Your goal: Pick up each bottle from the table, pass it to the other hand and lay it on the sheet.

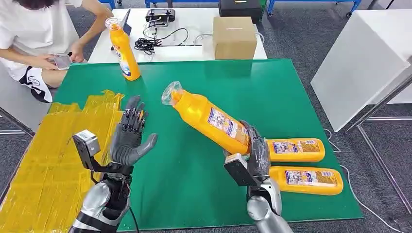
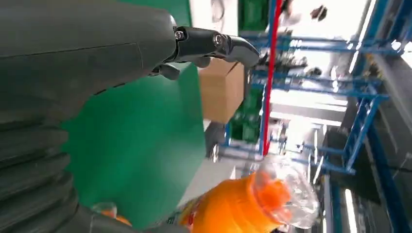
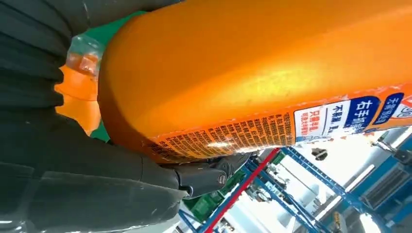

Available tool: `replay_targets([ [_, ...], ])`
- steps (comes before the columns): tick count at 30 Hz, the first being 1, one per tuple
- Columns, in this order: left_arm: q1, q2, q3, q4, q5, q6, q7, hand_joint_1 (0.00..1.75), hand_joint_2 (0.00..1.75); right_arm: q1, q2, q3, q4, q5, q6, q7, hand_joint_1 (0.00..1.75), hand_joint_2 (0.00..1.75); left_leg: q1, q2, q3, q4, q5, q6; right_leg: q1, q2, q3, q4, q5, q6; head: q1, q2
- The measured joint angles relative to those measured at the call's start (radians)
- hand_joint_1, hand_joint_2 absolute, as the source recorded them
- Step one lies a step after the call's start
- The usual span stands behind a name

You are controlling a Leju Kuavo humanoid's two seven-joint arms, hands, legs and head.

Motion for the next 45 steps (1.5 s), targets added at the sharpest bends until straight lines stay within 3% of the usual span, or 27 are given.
replay_targets([
  [26,-0.036,0.013,-0.002,0.028,0.061,-0.052,0.017,0.0,1.75,-0.026,0.015,0.037,0.003,-0.018,0.006,-0.011,1.75,1.75,0.0,0.0,0.0,0.0,0.0,0.0,0.0,0.0,0.0,0.0,0.0,0.0,0.0,0.0],
  [45,-0.058,0.013,-0.021,0.028,0.111,-0.092,0.023,0.0,1.75,-0.137,0.078,0.111,0.143,-0.004,0.013,-0.015,1.75,1.75,0.0,0.0,-0.001,0.0,0.0,0.0,0.0,0.0,-0.001,0.0,0.0,0.0,0.0,0.0],
])
